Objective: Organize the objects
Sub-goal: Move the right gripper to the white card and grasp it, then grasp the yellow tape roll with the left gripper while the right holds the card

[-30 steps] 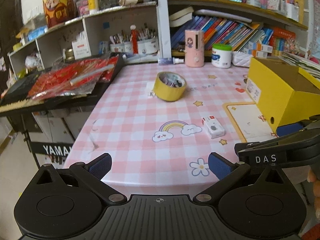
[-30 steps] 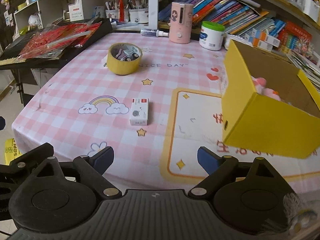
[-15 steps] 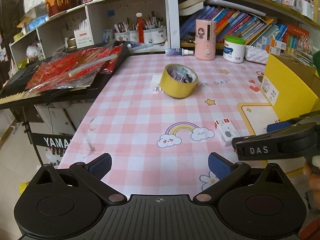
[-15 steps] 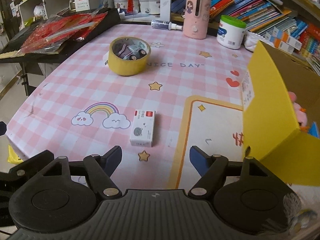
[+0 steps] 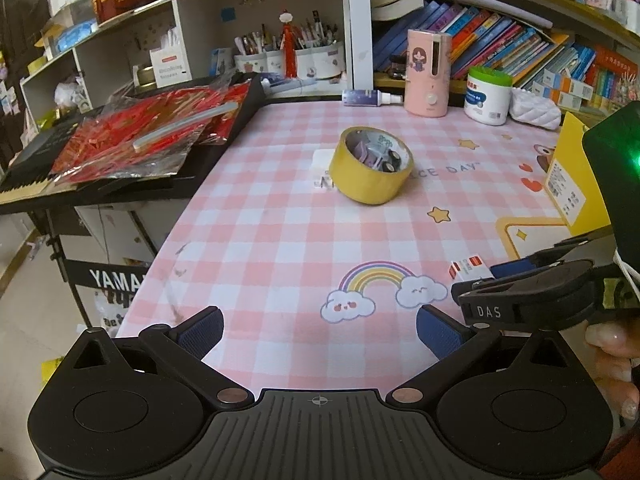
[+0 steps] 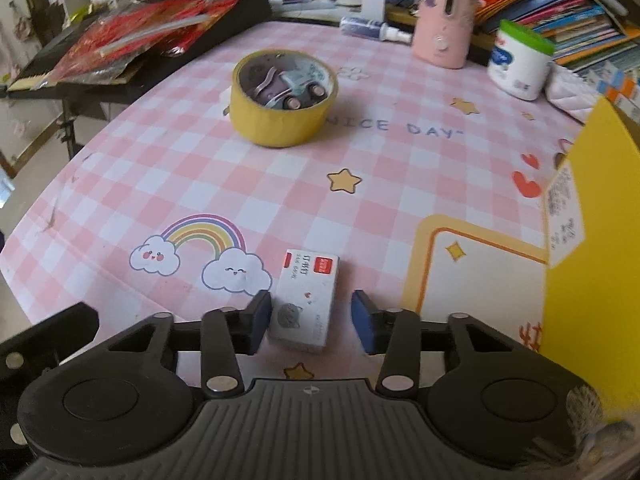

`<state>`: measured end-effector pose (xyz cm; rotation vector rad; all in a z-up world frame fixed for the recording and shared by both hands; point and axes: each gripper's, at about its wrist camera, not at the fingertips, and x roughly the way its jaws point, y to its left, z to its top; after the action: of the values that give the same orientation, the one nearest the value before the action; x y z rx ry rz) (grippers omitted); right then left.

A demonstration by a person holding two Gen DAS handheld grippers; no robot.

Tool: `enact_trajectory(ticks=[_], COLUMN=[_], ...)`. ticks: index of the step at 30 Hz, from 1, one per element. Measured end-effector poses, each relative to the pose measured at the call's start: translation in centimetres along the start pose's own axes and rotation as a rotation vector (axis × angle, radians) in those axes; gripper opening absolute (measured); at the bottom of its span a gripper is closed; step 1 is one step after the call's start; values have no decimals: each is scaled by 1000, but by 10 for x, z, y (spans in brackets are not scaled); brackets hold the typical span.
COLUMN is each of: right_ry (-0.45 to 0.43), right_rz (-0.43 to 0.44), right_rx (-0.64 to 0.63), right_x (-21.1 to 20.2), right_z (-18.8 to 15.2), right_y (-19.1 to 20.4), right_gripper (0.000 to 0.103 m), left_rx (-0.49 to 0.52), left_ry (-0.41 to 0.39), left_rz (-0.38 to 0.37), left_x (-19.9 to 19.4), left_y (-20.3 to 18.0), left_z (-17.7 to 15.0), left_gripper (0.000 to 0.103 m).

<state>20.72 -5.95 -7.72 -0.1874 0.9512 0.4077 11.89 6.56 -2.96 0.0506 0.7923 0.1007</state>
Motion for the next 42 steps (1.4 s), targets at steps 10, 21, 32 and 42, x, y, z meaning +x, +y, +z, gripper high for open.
enact_trajectory(ticks=[10,21,32,42], right_ry=[-67,-206,-231,-216], right_rz=[6,-15,-25,-31], right_rx=[56,143,146,151], right_x=[-9,-41,-42,-38], right_z=[19,39,47,46], right_y=[-30,-66,-83,-92], right_gripper=[28,28,28,28], left_rx=[34,149,298,301], left_ry=[-18,-87,-77,-51], left_rz=[-4,-13,46,53], left_x=[20,73,129,159], left_y=[-10,-41,-78,-81], left_z=[23,74,95,110], left_gripper=[103,103,102,92])
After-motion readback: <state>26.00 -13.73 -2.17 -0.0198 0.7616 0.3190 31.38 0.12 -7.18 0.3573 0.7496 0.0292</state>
